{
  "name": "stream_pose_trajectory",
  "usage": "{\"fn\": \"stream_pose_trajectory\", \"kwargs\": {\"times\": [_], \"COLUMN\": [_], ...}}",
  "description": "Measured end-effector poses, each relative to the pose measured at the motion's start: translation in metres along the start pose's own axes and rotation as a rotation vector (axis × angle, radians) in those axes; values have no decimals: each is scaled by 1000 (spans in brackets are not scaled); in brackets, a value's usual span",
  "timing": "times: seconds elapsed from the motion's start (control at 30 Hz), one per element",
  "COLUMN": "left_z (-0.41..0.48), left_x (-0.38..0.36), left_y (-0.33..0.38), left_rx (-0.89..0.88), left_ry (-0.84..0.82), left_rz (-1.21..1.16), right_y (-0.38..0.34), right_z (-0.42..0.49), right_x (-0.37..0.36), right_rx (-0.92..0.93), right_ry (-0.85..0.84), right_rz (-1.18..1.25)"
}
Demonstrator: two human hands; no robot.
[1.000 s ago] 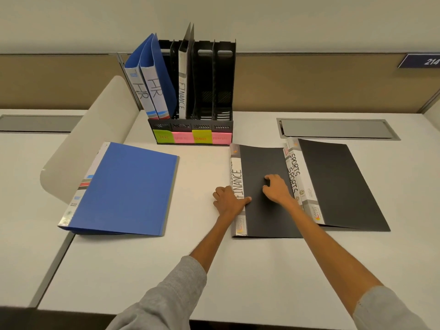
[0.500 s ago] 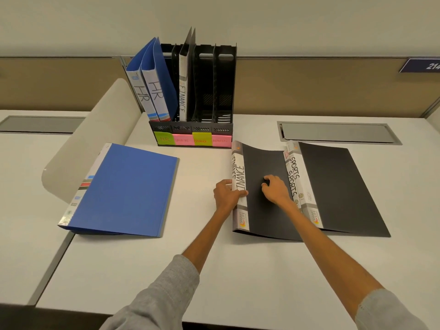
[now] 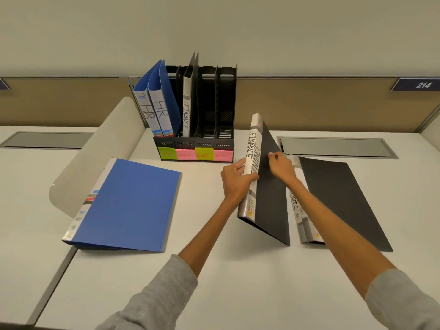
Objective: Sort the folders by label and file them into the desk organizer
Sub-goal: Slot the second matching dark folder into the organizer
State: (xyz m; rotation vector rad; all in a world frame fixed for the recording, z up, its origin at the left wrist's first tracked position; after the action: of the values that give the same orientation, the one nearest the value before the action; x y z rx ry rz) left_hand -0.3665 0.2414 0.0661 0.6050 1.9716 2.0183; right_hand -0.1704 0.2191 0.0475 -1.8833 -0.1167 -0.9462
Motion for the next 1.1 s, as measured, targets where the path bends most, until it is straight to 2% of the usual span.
{"fn": "stream_pose_trajectory", "kwargs": {"times": [0.23,0.37,0.53,0.8,1.1], "left_z": [6,11,18,18,19], "left_x": [9,17,31,46,59], "left_y": [38,57,73,86,112], "left_rx": [-145,-246,-344,-446,-556], "left_ry": [-12,-20,-14,-1,3], "left_rz": [2,76,127,81,-3], "right_y": [-89,-137,-177,-230,-307], "right_z": [16,16,15,6,-45], "right_x": [62,76,95,122,139], "right_rx": [125,221,252,286,533], "right_ry": [68,23,2,169,342], "right_rz": [176,234,230,188,143]}}
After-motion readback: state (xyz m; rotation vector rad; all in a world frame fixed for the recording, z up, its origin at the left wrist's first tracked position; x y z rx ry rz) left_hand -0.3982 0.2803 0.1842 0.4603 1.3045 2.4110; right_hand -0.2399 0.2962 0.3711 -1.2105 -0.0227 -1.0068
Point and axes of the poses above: each hand's wrist, its own z-axis towards the middle knuckle, its own x-axis out of the back of the hand, y = z × x, the point moved 8 cm from there along z, towards the middle knuckle, and after that the axes turned 11 degrees about -y, right-handed, at the moved point
